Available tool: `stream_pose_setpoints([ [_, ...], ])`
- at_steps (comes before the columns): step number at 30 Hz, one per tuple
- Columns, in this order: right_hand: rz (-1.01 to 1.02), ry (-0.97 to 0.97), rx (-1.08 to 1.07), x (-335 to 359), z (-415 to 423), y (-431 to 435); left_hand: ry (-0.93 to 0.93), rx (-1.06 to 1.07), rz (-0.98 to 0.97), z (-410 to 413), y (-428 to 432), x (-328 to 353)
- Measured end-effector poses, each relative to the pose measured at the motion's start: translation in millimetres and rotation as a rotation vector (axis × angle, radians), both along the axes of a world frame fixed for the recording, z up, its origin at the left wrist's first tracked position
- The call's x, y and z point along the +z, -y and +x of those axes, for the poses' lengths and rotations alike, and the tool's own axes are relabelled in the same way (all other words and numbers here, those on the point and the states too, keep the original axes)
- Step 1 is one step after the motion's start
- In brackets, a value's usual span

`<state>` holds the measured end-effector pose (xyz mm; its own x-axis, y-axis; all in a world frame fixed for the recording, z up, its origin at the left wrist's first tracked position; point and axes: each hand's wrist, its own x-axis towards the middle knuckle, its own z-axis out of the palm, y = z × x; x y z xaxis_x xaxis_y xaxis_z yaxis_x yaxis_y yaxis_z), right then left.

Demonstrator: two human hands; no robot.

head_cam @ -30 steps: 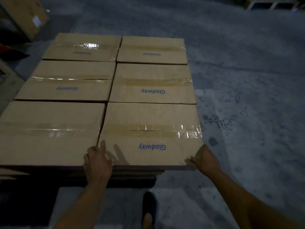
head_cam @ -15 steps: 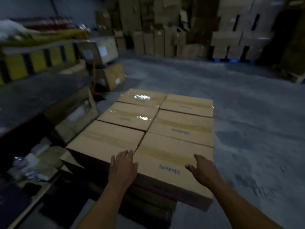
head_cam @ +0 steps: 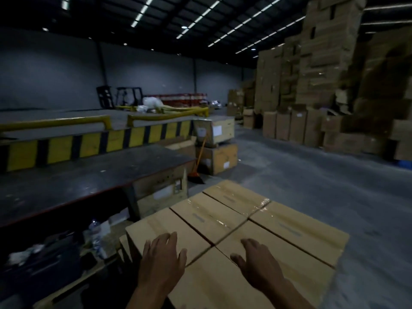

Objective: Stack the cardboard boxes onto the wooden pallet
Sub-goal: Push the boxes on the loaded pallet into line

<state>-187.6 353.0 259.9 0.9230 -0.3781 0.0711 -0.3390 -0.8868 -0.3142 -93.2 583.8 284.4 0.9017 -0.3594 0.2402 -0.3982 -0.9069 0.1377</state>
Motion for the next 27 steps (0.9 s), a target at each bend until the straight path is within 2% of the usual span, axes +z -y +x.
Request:
stream_pose_setpoints([
  [5,-0.002,-0.069,0.111,9,-30,13,0.035,0.109,0.037,-62,6,10],
  [10,-0.027,0.010,0.207,26,-79,31,0.093,0.166,-0.060,-139,18,21],
  [13,-0.054,0.029,0.270,25,-116,36,0.078,0.225,-0.104,-189,21,12],
  [17,-0.109,-0.096,0.390,8,-171,47,-0.020,0.270,-0.176,-266,29,-23],
  [19,-0.089,-0.128,0.413,1,-192,50,0.074,0.264,-0.166,-301,35,-29],
  [21,-0.086,-0.137,0.461,-2,-211,54,0.088,0.213,-0.159,-330,44,-36],
  [24,-0.080,-0.138,0.517,-4,-226,65,0.131,0.304,-0.089,-351,66,-52],
  [27,-0.042,-0.126,0.570,-6,-230,81,0.052,0.345,-0.119,-357,90,-60],
])
